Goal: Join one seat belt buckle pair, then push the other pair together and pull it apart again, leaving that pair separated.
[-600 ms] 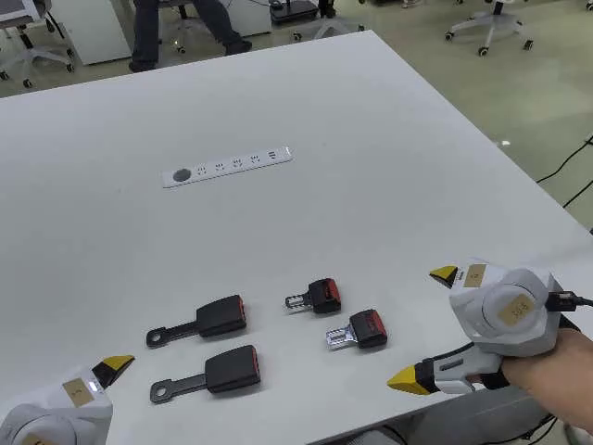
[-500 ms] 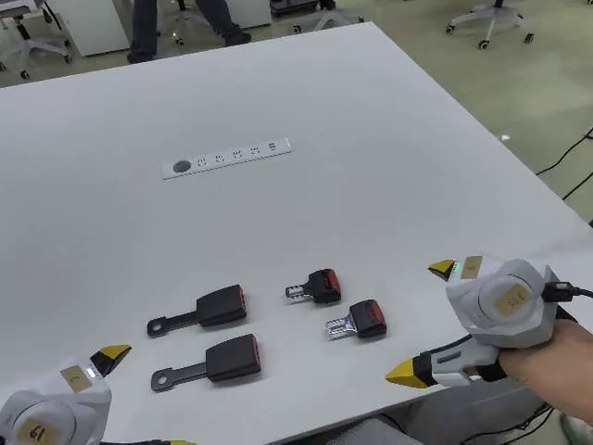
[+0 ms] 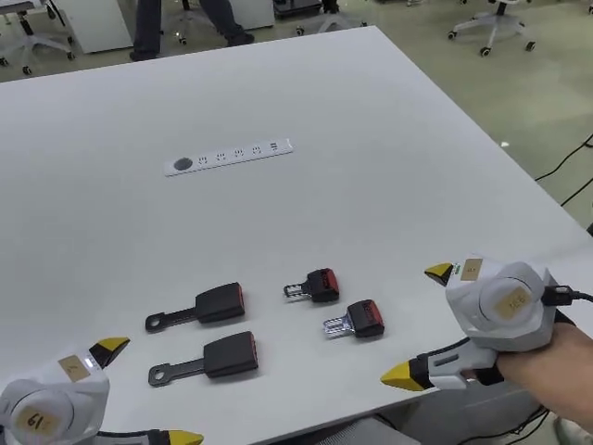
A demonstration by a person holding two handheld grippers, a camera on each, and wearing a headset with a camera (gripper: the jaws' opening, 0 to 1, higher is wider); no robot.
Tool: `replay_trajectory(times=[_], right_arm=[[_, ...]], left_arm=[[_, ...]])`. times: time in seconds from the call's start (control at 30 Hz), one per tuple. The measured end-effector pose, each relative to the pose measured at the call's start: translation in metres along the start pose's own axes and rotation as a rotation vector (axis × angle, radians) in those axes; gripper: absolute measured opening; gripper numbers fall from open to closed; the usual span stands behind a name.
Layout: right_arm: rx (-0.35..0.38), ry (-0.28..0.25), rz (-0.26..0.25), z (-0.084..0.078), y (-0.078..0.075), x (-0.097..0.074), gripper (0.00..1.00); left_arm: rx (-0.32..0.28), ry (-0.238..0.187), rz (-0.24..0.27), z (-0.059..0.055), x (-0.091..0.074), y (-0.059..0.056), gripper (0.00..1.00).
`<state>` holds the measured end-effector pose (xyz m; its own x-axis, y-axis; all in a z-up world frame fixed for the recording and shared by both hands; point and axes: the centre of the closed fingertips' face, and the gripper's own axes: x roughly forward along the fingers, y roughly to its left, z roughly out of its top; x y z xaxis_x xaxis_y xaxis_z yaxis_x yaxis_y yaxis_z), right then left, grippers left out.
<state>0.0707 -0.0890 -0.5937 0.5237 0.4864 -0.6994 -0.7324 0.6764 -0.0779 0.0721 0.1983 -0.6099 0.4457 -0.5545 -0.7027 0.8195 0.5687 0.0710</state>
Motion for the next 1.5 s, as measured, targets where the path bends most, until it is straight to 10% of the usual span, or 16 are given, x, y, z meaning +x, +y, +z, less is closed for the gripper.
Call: replay_trajectory(times=[1.5], right_arm=[[-0.036,0.020,0.039,0.007,0.010,0.007,0.91]], left_arm=[[0.005,-0.004,0.018,0.003,-0.002,0.002,0.98]])
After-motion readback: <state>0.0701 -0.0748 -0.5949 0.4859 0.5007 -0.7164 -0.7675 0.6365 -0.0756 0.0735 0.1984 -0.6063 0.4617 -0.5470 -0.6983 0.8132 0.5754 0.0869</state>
